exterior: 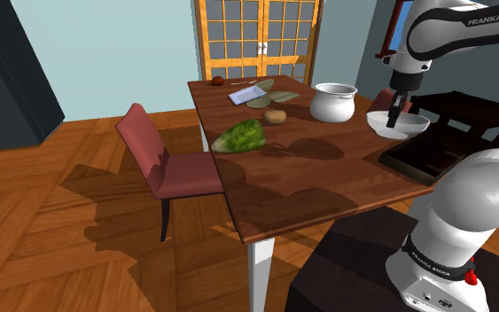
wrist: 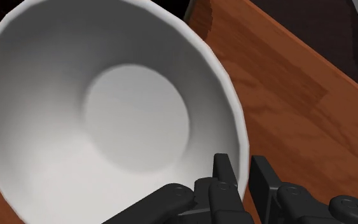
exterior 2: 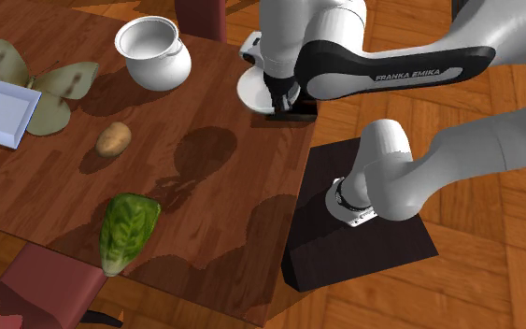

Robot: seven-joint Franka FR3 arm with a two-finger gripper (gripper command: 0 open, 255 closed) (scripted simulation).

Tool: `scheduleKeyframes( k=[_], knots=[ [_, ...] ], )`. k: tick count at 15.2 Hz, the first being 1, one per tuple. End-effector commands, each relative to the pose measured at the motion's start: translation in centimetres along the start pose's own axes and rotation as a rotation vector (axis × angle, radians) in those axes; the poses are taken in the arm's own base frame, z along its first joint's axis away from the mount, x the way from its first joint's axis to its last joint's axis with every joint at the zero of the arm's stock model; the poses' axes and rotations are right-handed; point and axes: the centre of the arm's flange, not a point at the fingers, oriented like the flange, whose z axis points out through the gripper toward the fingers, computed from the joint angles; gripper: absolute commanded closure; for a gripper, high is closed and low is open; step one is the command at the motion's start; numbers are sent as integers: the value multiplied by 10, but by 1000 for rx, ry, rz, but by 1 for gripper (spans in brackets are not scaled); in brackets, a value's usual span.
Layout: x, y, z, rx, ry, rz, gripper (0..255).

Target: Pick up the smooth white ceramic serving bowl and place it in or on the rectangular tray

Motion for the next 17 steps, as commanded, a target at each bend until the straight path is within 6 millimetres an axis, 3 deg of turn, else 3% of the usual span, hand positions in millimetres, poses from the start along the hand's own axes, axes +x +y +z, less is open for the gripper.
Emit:
scheduleKeyframes(
  k=[1, 12, 17],
  knots=[
    [-21, 19, -3, 0, 0, -1, 255],
    [-131, 113, -11, 0, 0, -1, 255],
    [-132, 113, 10, 0, 0, -1, 255]
  ],
)
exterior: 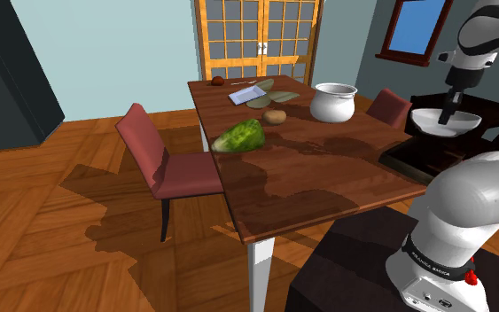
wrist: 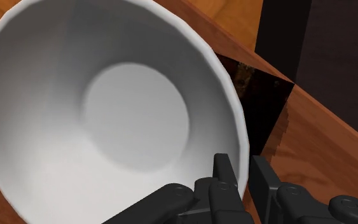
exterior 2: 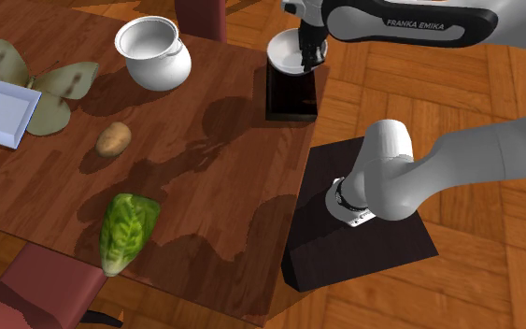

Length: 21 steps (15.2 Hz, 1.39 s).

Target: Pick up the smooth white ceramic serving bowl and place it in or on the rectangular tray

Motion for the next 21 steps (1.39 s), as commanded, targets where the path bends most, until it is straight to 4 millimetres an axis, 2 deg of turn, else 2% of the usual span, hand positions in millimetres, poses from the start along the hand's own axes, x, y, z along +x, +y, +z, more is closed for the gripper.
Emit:
scheduleKeyframes(
  k=[1, 17, 21],
  knots=[
    [1, 0, 10, -1, 0, 0, 255],
    [4, -7, 96, -1, 0, 0, 255],
    [4, -7, 96, -1, 0, 0, 255]
  ],
)
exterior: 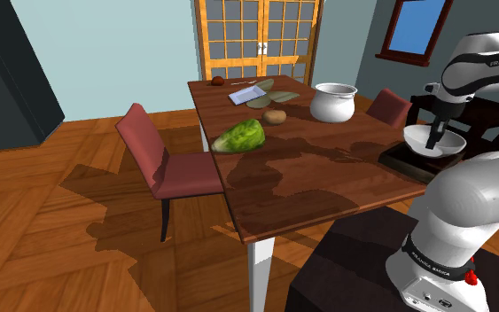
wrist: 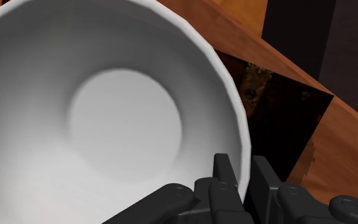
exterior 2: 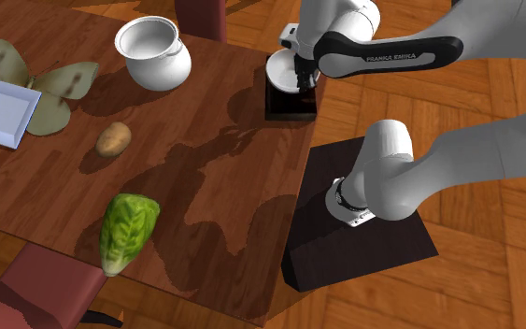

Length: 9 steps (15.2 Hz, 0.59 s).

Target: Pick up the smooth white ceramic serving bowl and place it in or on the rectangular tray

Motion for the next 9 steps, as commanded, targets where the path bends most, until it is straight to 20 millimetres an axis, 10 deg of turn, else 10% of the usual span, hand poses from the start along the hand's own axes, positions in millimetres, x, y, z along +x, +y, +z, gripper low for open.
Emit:
scheduleKeyframes(
  k=[1, 3, 4, 9],
  knots=[
    [0, 0, 2, 2, -1, -1, 255],
    [0, 0, 2, 2, -1, -1, 255],
    [0, 0, 2, 2, -1, -1, 0],
    [0, 0, 2, 2, -1, -1, 0]
  ],
)
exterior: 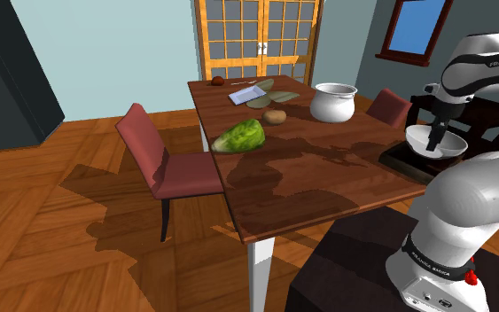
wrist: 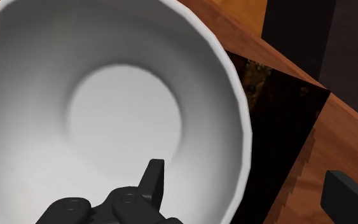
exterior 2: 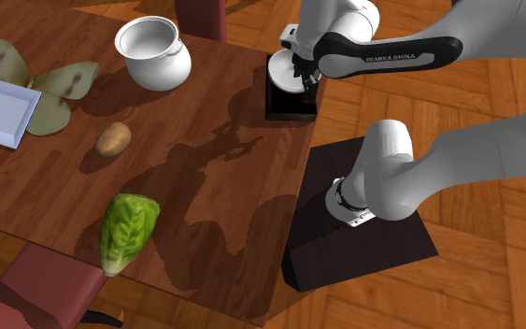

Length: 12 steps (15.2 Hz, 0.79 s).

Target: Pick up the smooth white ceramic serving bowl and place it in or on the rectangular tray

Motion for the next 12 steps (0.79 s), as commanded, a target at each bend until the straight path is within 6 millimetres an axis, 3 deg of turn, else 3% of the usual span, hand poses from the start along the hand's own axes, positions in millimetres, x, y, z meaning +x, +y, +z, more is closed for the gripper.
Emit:
scheduleKeyframes(
  k=[1, 4, 12],
  knots=[
    [0, 0, -13, 0, 0, 0, 0],
    [0, 0, -50, 0, 0, 0, 0],
    [0, 0, -50, 0, 0, 0, 0]
  ],
)
